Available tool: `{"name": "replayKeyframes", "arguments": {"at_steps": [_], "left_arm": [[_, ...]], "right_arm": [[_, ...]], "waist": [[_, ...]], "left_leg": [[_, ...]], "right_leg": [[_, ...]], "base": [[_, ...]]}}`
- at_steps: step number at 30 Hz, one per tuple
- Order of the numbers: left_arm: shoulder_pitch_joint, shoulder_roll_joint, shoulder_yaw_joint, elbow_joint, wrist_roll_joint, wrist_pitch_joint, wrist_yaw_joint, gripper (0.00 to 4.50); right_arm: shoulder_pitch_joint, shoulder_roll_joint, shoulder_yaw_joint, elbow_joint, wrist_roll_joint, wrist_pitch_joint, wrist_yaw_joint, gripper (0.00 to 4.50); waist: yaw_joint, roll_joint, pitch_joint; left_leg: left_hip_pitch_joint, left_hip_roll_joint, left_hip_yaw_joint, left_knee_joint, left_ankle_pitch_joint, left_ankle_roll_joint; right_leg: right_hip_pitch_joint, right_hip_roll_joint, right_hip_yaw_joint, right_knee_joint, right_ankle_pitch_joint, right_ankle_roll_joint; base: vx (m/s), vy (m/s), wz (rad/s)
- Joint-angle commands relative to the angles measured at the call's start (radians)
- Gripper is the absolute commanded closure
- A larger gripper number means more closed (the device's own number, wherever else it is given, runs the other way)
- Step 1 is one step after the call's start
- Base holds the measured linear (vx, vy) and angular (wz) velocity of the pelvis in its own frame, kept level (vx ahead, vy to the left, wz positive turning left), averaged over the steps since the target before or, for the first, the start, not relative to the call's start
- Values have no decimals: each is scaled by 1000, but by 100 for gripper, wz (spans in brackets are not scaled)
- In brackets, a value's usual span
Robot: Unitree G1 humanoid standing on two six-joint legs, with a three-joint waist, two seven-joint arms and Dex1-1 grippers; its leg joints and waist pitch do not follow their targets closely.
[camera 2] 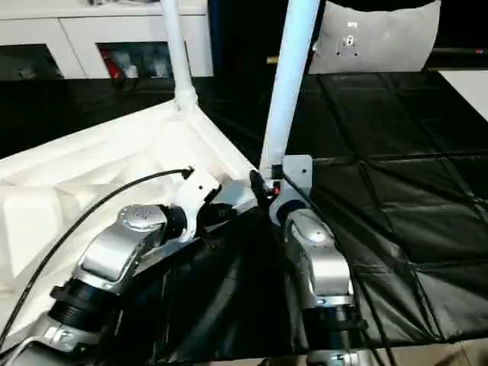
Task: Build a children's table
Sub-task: Rotate leg to tighten
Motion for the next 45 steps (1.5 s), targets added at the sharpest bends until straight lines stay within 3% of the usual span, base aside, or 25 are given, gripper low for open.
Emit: {"name": "replayKeyframes", "arguments": {"at_steps": [1,2,4,7,8,10,12,13,16,17,18,21,23,28,35,36,45], "left_arm": [[-16,12,-12,-8,15,-8,7,450],[-13,28,-15,-9,16,-12,-8,450],[-7,57,-26,-7,25,-25,-33,450],[2,112,-49,-1,31,-74,-89,450],[3,115,-50,-1,31,-75,-92,450],[11,190,-76,13,21,-165,-200,450],[12,234,-90,29,16,-218,-259,450],[12,254,-90,37,15,-223,-272,450],[11,270,-78,48,6,-199,-277,450],[10,271,-70,51,1,-183,-276,450],[9,266,-59,51,-9,-164,-269,450],[7,256,-42,52,-22,-137,-256,450],[5,252,-38,57,-27,-140,-255,406],[-13,236,-44,125,-14,-214,-234,359],[-27,231,-51,166,-12,-248,-242,359],[-30,222,-41,179,-20,-275,-238,386],[-28,236,-77,218,-12,-332,-293,439]], "right_arm": [[32,23,81,44,47,41,78,61],[36,6,77,28,53,34,97,61],[47,-27,75,-5,64,29,137,38],[73,-93,74,-72,91,31,219,17],[74,-96,73,-76,93,32,224,8],[103,-200,66,-145,126,39,349,8],[124,-278,71,-178,138,38,445,8],[141,-325,79,-197,144,34,503,8],[170,-395,100,-227,155,28,585,8],[180,-417,110,-237,156,26,610,8],[189,-436,118,-247,161,28,632,8],[199,-457,128,-259,165,30,657,8],[203,-468,134,-265,167,28,670,0],[204,-491,155,-279,170,19,697,0],[208,-503,159,-287,170,13,705,0],[209,-503,157,-287,168,7,701,0],[201,-501,145,-294,181,-6,696,0]], "waist": [[2,-1,-37],[-5,0,-36],[-7,-2,-39],[-4,0,-50],[-2,-2,-54],[-1,-4,-61],[7,-2,-63],[8,-8,-61],[18,-3,-59],[22,-2,-55],[22,-2,-54],[21,-5,-54],[21,-6,-56],[24,-8,-60],[34,-7,-59],[36,-7,-59],[40,-8,-60]], "left_leg": [[9,64,-31,-65,-181,27],[9,66,-33,-69,-206,16],[12,67,-32,-68,-214,12],[7,65,-29,-55,-120,30],[4,61,-29,-49,-69,47],[-1,56,-28,-39,-17,73],[-2,55,-27,-32,-6,100],[0,56,-26,-33,-16,104],[4,62,-26,-35,-53,98],[8,68,-26,-37,-88,88],[9,69,-27,-39,-97,86],[5,69,-28,-39,-100,84],[5,68,-28,-37,-88,90],[3,65,-26,-30,-72,108],[4,66,-26,-30,-88,102],[6,67,-26,-30,-98,95],[5,66,-27,-30,-114,80]], "right_leg": [[35,-96,44,-79,-18,-192],[34,-96,46,-82,-80,-190],[33,-96,48,-85,-111,-187],[39,-95,50,-70,43,-195],[44,-91,48,-60,144,-201],[52,-89,46,-47,278,-204],[50,-84,41,-40,374,-201],[48,-83,40,-42,368,-200],[45,-87,37,-44,295,-208],[41,-89,37,-49,211,-221],[40,-92,38,-51,185,-227],[42,-96,38,-54,106,-252],[41,-97,40,-55,102,-255],[40,-97,41,-53,126,-261],[38,-97,40,-53,93,-251],[37,-98,41,-55,74,-250],[35,-98,42,-55,38,-236]], "base": [[0,0,0],[0,0,0],[0,0,0],[0,0,0],[0,0,0],[0,0,0],[0,0,0],[0,0,0],[0,0,0],[0,0,0],[0,0,0],[0,0,0],[0,0,0],[0,0,0],[0,0,0],[0,0,0],[0,0,0]]}}
